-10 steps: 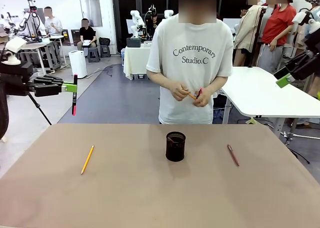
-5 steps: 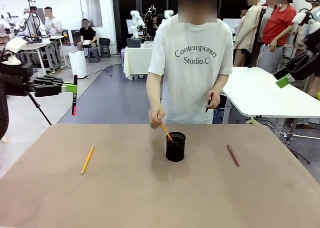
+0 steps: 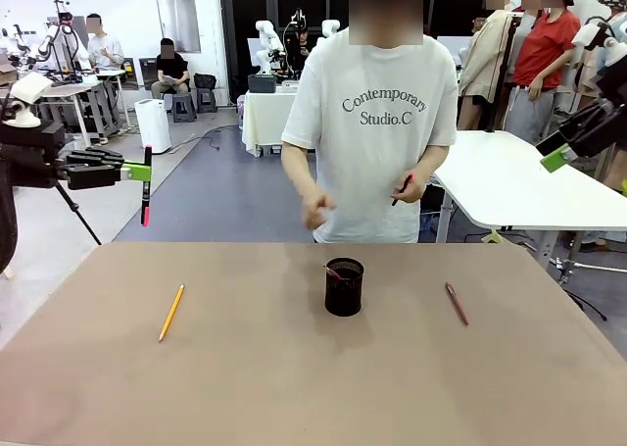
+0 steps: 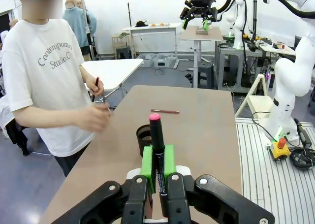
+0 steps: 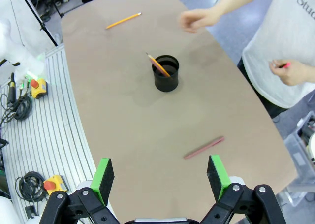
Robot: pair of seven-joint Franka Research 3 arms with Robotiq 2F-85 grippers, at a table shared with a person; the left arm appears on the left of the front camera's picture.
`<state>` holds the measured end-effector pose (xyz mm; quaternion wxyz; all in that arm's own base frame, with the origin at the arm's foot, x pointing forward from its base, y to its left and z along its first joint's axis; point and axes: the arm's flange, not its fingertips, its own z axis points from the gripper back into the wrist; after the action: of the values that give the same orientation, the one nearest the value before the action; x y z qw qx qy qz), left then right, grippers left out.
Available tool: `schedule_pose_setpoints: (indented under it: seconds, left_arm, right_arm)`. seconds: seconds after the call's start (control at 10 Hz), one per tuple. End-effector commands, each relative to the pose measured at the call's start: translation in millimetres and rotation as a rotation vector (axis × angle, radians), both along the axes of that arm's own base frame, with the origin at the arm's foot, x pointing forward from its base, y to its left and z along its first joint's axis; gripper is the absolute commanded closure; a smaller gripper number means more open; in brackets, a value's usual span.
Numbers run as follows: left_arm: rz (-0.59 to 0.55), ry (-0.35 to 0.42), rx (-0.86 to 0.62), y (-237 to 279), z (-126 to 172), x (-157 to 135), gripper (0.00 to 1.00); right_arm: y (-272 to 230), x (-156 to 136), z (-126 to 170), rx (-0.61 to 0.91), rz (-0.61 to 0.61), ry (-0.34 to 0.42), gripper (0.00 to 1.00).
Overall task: Place the pens into the pen holder.
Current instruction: Pick up a writing instrument from the table and place it into the Pen holder.
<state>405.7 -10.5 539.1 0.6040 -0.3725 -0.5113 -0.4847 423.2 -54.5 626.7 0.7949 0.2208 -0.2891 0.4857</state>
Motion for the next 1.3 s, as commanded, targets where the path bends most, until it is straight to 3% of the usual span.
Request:
schedule_pose_setpoints:
  seconds: [0.0, 1.2]
  left_arm:
    - [-0.006, -0.003, -0.004, 1.0, 1.1, -1.0, 1.00]
    - [-0.006, -0.003, -0.004, 1.0, 1.1, -1.0, 1.00]
  right_arm:
    - [0.6, -0.4, 3.2, 0.000, 0.003, -0.002, 0.00]
    - [0.6, -0.4, 3.2, 0.000, 0.003, -0.002, 0.00]
